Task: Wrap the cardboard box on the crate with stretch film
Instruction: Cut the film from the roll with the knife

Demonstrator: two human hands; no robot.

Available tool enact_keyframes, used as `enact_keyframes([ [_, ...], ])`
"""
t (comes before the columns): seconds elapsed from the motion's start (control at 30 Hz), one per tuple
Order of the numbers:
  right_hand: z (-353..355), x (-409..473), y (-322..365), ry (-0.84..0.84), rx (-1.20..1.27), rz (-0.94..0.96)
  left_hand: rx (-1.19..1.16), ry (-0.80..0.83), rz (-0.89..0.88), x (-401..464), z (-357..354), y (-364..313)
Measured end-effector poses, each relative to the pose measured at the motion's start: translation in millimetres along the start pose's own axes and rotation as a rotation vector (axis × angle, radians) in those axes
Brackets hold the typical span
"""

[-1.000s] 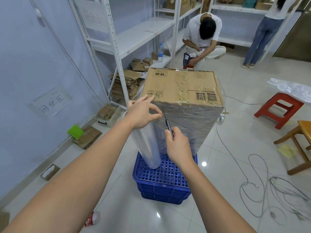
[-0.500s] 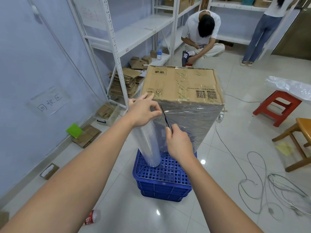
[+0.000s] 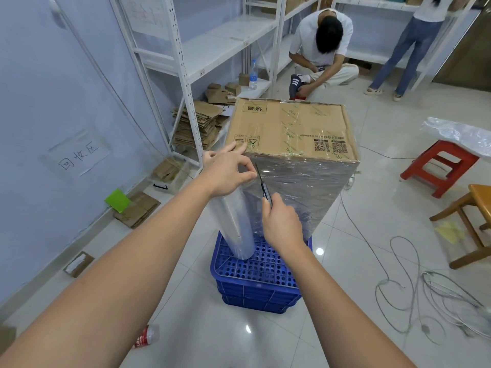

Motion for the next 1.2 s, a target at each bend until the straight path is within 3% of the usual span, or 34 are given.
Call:
enact_keyframes([
  [0.27,-21,-21,-19,0.028,0.073,-0.045,0.003,0.002,0.002,2,1,1],
  [0.67,-36,-7,-21,0.006,-0.048,-0.021,-0.006,0.01,-0.006,2,4,3],
  [1.03,-43,11,-18,0.009,-0.015,-0.017,-0.035,-0.022,0.01,6,3,8],
  [1.2,-63,-18,-46,0.047,-0.017,-0.042,-0.05,-0.021,0.014,7,4,11],
])
Point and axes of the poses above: each hand's wrist, its own x-axis towards the middle knuckle, its own z-axis out of the back of the hand, y = z × x, the point moved 1 cm from there along x, towards the middle knuckle, and after that the axes turned 4 degrees about -x, right-handed, at the moved point
